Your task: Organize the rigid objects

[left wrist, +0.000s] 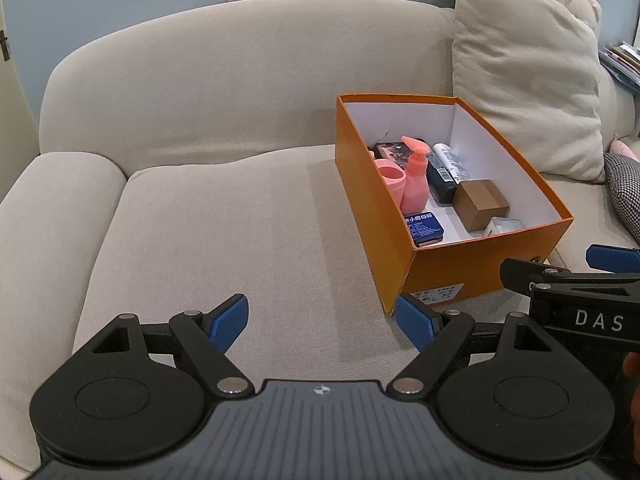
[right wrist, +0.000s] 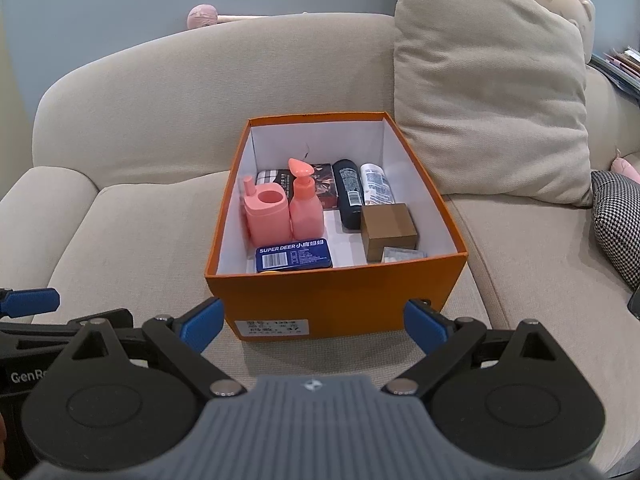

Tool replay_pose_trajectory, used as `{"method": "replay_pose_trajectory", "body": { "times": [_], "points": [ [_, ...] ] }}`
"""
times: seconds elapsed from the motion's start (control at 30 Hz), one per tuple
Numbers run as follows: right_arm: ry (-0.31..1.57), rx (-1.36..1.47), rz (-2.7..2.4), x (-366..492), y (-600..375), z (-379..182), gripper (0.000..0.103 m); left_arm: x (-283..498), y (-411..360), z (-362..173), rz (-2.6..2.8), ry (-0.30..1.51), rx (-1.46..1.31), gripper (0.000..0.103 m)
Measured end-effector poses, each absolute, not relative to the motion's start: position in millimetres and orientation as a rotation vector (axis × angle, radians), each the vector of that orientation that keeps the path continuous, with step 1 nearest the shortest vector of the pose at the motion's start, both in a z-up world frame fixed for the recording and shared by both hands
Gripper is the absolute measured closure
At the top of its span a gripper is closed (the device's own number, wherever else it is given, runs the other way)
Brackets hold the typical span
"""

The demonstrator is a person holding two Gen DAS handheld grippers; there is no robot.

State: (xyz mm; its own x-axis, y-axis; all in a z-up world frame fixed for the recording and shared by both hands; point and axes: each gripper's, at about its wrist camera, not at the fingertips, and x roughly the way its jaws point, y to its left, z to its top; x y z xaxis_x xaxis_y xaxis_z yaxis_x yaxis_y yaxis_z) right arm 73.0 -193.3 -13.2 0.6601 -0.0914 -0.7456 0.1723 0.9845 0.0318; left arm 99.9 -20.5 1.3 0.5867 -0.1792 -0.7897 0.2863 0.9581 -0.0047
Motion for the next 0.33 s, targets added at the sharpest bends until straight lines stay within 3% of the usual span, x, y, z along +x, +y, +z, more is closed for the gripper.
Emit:
{"method": "replay_pose_trajectory", "body": {
  "times": [0.33],
  "points": [
    [0.839,0.102,-0.147,72.9,-193.4,-12.4,0.007,99.2,-20.9,2.2,-0.272,0.903,0.13,0.006]
  ]
}}
